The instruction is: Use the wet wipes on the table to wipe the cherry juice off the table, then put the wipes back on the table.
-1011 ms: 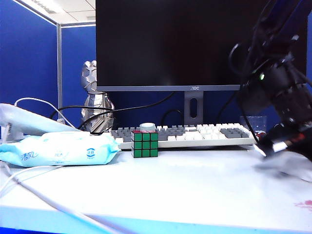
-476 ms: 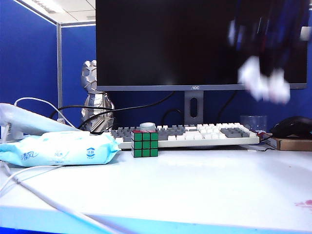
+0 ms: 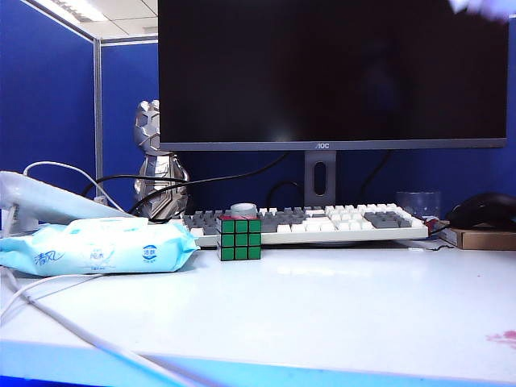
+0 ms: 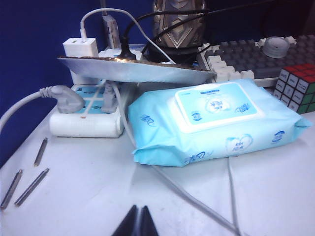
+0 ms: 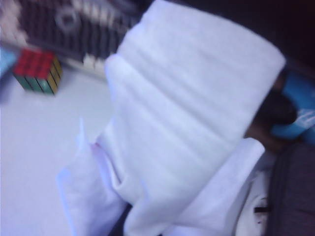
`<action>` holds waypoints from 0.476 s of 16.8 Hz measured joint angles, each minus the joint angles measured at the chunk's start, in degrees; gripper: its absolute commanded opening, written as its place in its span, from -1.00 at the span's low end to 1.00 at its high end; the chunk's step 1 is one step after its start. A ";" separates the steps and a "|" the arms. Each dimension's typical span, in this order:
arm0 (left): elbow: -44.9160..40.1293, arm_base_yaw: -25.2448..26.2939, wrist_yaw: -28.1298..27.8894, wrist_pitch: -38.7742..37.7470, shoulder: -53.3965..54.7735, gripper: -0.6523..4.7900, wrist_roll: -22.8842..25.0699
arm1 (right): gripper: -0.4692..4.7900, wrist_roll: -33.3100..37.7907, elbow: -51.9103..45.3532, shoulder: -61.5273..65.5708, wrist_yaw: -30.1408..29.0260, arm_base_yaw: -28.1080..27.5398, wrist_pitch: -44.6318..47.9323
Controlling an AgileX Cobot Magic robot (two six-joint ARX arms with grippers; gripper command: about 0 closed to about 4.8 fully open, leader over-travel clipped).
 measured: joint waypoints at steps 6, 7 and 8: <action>0.00 0.00 0.00 0.00 0.02 -0.68 0.00 | -0.82 2.43 -17.99 -7.43 -3.41 -0.02 17.38; 0.00 0.00 0.00 -0.02 0.02 -0.68 0.00 | -0.82 3.65 -24.48 -7.63 -4.37 0.00 18.84; 0.00 0.00 0.00 -0.02 0.02 -0.68 0.00 | -0.82 4.17 -28.28 -7.87 -4.74 0.07 19.10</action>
